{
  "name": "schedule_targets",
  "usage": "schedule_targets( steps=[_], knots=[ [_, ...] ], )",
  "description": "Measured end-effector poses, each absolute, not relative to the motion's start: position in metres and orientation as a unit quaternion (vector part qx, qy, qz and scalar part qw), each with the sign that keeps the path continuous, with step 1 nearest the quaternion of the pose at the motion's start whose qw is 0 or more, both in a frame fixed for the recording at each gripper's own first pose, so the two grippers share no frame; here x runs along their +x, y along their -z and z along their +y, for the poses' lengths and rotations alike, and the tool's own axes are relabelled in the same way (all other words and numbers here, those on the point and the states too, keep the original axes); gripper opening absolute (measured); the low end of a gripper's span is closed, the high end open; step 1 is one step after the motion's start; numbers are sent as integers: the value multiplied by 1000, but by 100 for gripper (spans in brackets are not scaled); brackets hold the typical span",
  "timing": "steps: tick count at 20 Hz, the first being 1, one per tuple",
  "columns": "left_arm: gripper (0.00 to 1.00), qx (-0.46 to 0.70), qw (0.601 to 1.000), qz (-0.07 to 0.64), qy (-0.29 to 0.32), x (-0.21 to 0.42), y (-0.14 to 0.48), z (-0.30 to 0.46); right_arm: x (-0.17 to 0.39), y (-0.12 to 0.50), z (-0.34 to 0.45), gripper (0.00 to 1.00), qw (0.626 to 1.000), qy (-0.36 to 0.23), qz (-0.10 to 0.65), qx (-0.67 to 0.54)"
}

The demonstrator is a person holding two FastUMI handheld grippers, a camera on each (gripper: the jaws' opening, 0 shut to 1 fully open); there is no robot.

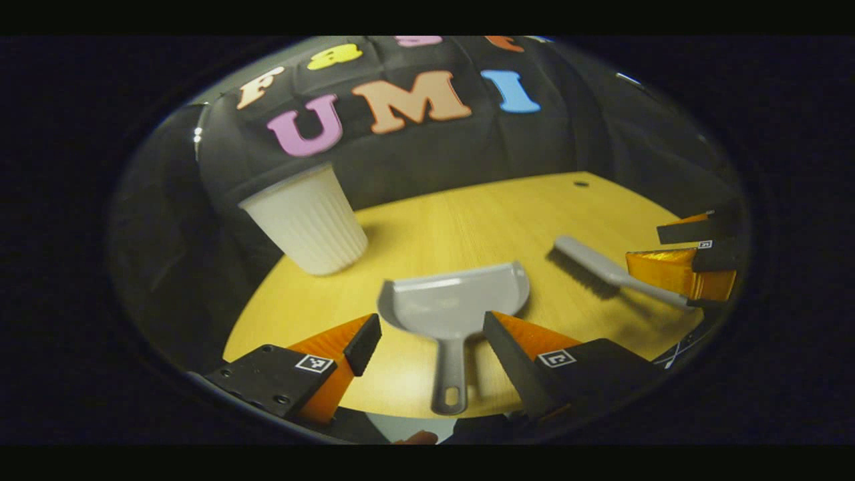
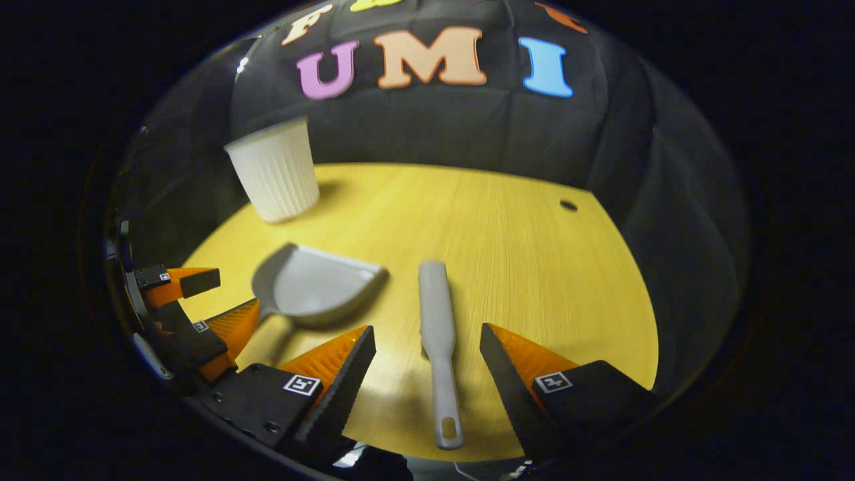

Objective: Pick up the small broom and dustpan from the desktop, sweep the trash into the dustpan with the broom, and then empty the trash into the garbage bin.

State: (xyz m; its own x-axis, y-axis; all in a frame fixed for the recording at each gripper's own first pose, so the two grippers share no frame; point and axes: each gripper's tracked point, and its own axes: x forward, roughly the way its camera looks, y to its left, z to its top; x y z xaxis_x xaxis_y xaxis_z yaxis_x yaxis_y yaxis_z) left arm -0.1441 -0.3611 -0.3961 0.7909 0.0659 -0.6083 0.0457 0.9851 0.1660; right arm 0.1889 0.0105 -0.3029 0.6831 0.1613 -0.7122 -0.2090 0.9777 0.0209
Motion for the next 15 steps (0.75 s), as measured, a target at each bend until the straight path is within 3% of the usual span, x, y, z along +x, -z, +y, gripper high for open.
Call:
schedule_targets(
  steps=[4, 6, 15],
  knots=[
    [94, 22, 988, 149, -20, -96, 261, -342, 221, 178, 32, 99, 973, -116, 198, 7],
    [93, 2, 995, 99, -15, -84, 220, -337, 226, 129, 34, 99, 986, -102, 132, 6],
    [93, 2, 998, 53, 45, -64, 194, -342, 197, 78, 28, 99, 997, -54, 51, 7]
  ],
)
